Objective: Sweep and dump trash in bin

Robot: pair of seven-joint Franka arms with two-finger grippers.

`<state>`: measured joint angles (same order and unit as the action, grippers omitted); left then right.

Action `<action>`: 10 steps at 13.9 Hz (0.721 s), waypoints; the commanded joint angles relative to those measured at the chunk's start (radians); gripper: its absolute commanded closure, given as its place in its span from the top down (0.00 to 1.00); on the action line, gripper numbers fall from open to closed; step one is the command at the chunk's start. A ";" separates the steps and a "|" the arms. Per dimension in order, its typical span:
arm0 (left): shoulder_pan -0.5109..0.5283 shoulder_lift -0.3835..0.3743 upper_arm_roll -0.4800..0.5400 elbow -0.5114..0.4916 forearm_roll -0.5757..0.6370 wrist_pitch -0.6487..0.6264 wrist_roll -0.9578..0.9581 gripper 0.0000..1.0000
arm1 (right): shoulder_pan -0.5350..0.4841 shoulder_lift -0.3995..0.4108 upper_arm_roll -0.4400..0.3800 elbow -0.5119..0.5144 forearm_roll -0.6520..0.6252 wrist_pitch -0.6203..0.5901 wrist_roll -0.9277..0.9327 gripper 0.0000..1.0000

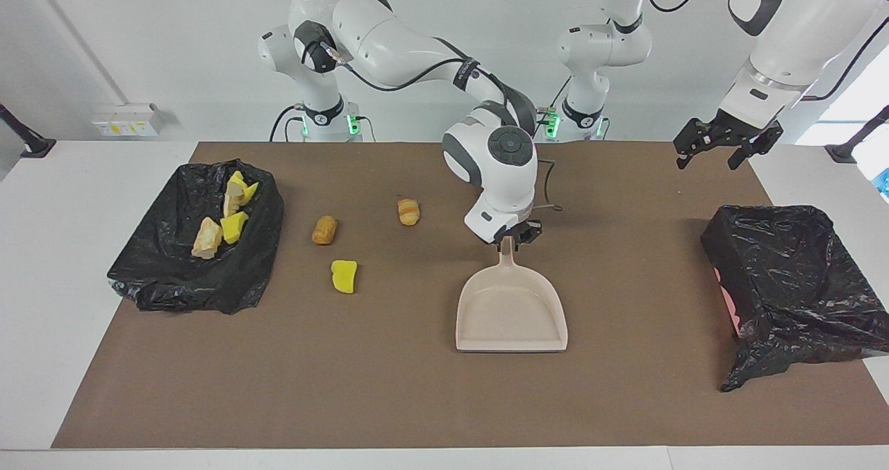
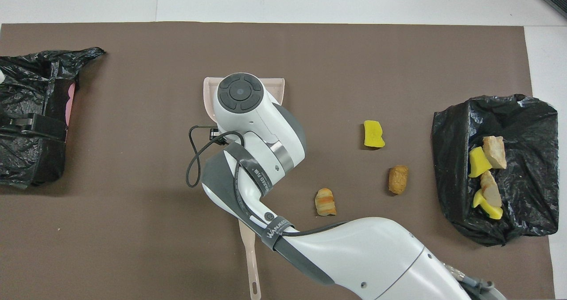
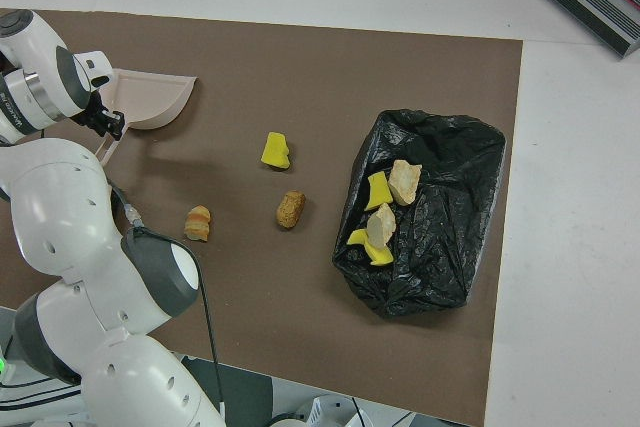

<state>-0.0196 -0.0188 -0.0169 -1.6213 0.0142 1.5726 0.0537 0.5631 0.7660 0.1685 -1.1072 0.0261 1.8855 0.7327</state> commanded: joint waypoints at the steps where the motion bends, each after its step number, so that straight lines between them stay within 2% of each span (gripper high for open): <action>1: 0.006 -0.003 -0.003 0.006 0.020 -0.003 0.002 1.00 | -0.015 -0.039 0.011 0.000 0.024 -0.008 -0.027 0.47; 2: 0.006 -0.003 -0.003 0.006 0.020 -0.003 0.002 1.00 | -0.012 -0.066 0.011 -0.012 0.025 -0.015 -0.026 0.55; 4: 0.006 -0.003 -0.003 0.006 0.020 -0.003 0.002 1.00 | -0.002 -0.150 0.011 -0.115 0.025 -0.023 -0.018 0.57; 5: 0.006 -0.003 -0.003 0.006 0.020 -0.003 0.002 1.00 | 0.003 -0.212 0.011 -0.187 0.023 -0.025 -0.019 0.57; 8: 0.006 -0.003 -0.003 0.006 0.020 -0.003 0.002 1.00 | 0.006 -0.445 0.012 -0.490 0.026 0.001 -0.035 0.58; 10: 0.006 -0.003 -0.003 0.006 0.020 -0.003 0.002 1.00 | 0.064 -0.516 0.012 -0.601 0.031 0.006 -0.035 0.60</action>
<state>-0.0196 -0.0188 -0.0169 -1.6213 0.0142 1.5726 0.0537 0.5953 0.3870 0.1848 -1.4957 0.0295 1.8429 0.7298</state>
